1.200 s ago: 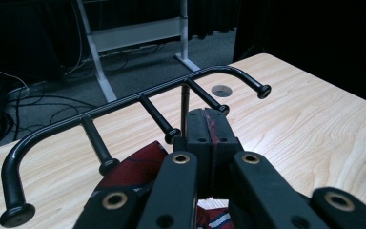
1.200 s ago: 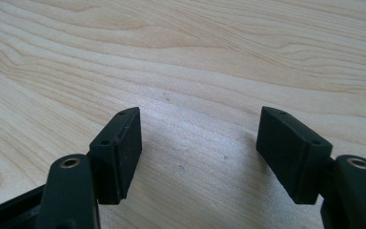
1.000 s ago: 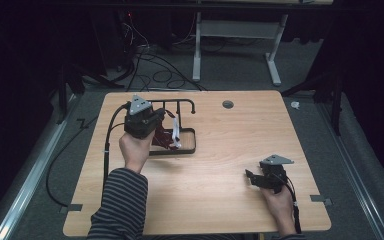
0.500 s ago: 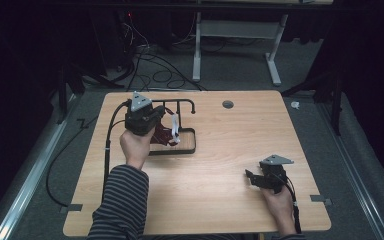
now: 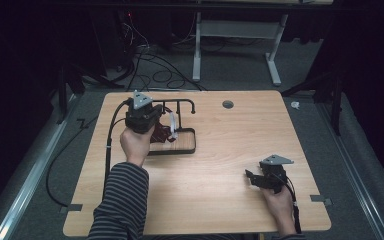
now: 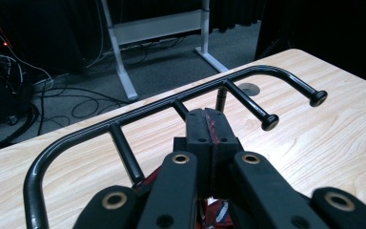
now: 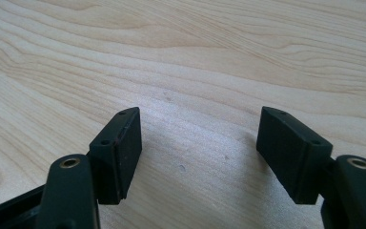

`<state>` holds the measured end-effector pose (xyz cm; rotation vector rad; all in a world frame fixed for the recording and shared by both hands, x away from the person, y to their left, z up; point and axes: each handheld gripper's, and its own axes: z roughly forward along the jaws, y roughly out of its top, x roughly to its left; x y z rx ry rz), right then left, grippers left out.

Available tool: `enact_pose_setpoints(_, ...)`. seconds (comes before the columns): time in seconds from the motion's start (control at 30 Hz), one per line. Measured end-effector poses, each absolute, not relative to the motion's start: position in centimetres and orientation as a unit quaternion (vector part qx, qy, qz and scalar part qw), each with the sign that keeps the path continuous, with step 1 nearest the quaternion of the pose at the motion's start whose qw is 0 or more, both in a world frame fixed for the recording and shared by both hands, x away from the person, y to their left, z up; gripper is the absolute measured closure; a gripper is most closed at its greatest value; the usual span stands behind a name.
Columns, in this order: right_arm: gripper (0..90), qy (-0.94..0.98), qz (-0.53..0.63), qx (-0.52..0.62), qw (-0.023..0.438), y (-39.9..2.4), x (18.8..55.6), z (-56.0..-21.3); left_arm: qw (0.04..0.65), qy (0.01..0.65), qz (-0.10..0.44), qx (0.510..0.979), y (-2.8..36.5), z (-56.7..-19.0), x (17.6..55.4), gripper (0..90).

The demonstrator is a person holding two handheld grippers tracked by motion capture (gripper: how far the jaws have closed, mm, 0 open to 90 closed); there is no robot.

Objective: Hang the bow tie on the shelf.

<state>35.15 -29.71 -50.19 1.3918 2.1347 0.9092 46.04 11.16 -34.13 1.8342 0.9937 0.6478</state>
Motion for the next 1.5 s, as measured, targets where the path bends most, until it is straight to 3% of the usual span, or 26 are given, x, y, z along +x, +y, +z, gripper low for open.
enact_pose_setpoints(0.87,33.5,0.769,0.329,0.504,0.214,-29.73,35.14,-50.18,0.449,0.410,0.258,0.751,10.93,-34.44,46.85,88.8)
enact_pose_setpoints(1.5,33.5,0.769,0.329,0.504,0.214,-29.73,35.14,-50.18,0.456,0.407,0.251,0.751,11.47,-34.13,45.92,78.5)
